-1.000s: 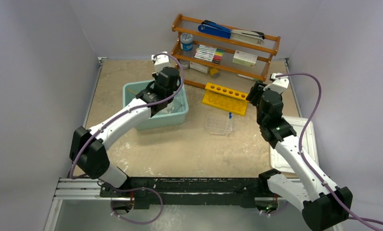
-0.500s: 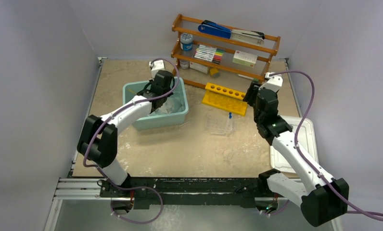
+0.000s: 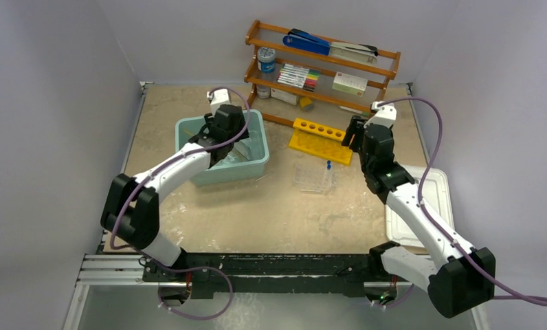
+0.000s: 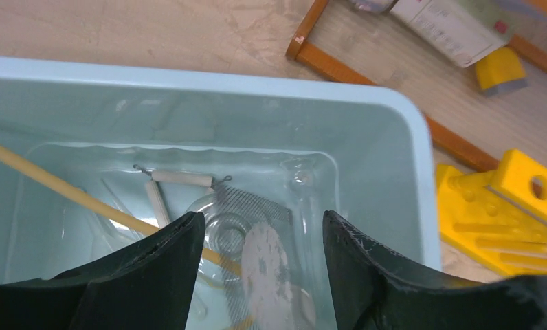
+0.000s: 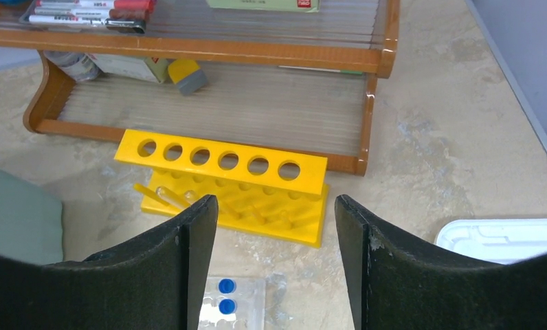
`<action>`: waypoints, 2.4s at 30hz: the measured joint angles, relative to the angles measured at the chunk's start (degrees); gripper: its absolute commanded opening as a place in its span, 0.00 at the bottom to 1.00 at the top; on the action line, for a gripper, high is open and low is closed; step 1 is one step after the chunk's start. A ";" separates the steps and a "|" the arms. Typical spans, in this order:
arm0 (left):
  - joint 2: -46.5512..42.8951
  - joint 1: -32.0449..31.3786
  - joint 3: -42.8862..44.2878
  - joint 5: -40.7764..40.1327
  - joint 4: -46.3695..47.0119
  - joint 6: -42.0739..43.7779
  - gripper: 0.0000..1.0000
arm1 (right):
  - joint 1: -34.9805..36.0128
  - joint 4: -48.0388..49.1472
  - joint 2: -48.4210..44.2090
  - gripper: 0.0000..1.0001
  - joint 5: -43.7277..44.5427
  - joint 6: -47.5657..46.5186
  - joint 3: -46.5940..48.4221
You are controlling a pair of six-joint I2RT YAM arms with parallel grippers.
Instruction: Organize the chemistry lab equipment
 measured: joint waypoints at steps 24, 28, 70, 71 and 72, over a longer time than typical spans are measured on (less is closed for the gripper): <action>0.26 -30.05 -5.75 -4.13 5.97 1.77 0.14 | -0.04 -2.05 -1.49 0.63 -12.11 -0.09 -0.13; 5.18 -25.38 -5.75 -2.43 6.60 2.36 0.16 | -0.04 -2.12 -2.91 0.64 -13.46 -0.07 -1.70; 7.10 -14.45 -17.07 20.44 15.28 29.18 0.36 | -0.04 -1.79 -2.19 0.65 -14.08 0.02 -4.24; 7.26 -14.36 -17.03 20.81 15.76 29.24 0.35 | -0.04 -1.79 -2.16 0.65 -14.08 0.02 -4.24; 7.43 -14.21 -17.03 21.03 15.98 29.27 0.34 | -0.04 -1.79 -2.16 0.65 -14.08 0.02 -4.24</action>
